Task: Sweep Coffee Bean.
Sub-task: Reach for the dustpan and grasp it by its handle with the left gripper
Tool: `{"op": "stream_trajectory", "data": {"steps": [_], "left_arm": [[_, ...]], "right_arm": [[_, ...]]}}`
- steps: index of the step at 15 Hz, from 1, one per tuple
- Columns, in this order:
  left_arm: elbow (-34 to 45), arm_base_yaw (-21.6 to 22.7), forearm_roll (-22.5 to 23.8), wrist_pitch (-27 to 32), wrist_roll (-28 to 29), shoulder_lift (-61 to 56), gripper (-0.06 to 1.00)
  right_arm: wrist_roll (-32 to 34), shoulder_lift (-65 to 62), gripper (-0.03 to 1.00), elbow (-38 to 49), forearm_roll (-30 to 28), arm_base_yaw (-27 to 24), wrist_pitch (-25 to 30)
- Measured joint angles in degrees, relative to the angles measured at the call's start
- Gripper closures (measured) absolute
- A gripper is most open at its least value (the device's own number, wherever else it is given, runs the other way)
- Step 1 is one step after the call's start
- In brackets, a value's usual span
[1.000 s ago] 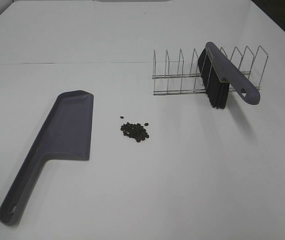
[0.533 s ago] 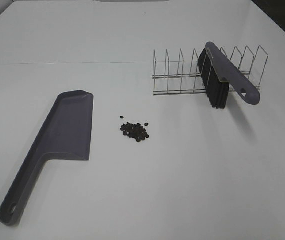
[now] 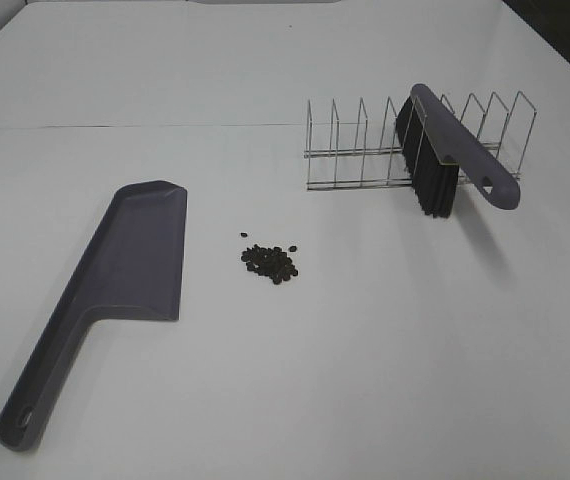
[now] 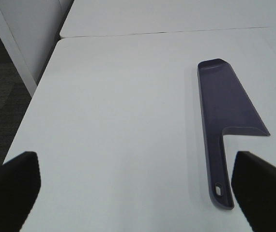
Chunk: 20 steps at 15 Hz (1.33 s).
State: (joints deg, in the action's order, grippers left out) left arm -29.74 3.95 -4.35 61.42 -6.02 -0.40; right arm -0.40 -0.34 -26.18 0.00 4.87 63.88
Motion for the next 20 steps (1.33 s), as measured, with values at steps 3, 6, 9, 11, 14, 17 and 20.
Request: {"op": "stream_trajectory", "data": {"steps": [3,6,9,11,14,17,20], "left_arm": [[0.0,0.0,0.0,0.0,0.0,0.0,-0.04],[0.0,0.0,0.0,0.0,0.0,0.0,-0.04],[0.0,0.0,0.0,0.0,0.0,0.0,-0.04],[0.0,0.0,0.0,0.0,0.0,0.0,-0.04],[0.0,0.0,1.32,0.0,1.43,0.0,-0.04],[0.0,0.0,2.58,0.0,2.58,0.0,-0.04],[0.0,0.0,2.75,0.0,2.58,0.0,-0.04]], "right_arm": [[0.0,0.0,0.43,0.0,0.0,0.0,0.0],[0.0,0.0,0.43,0.0,0.0,0.0,0.0],[0.0,0.0,0.43,0.0,0.0,0.0,0.0],[0.0,0.0,0.43,0.0,0.0,0.0,0.0],[0.0,0.0,0.43,0.0,0.0,0.0,0.0],[0.0,0.0,0.43,0.0,0.0,0.0,0.0],[0.0,0.0,0.43,0.0,0.0,0.0,0.0]]}}
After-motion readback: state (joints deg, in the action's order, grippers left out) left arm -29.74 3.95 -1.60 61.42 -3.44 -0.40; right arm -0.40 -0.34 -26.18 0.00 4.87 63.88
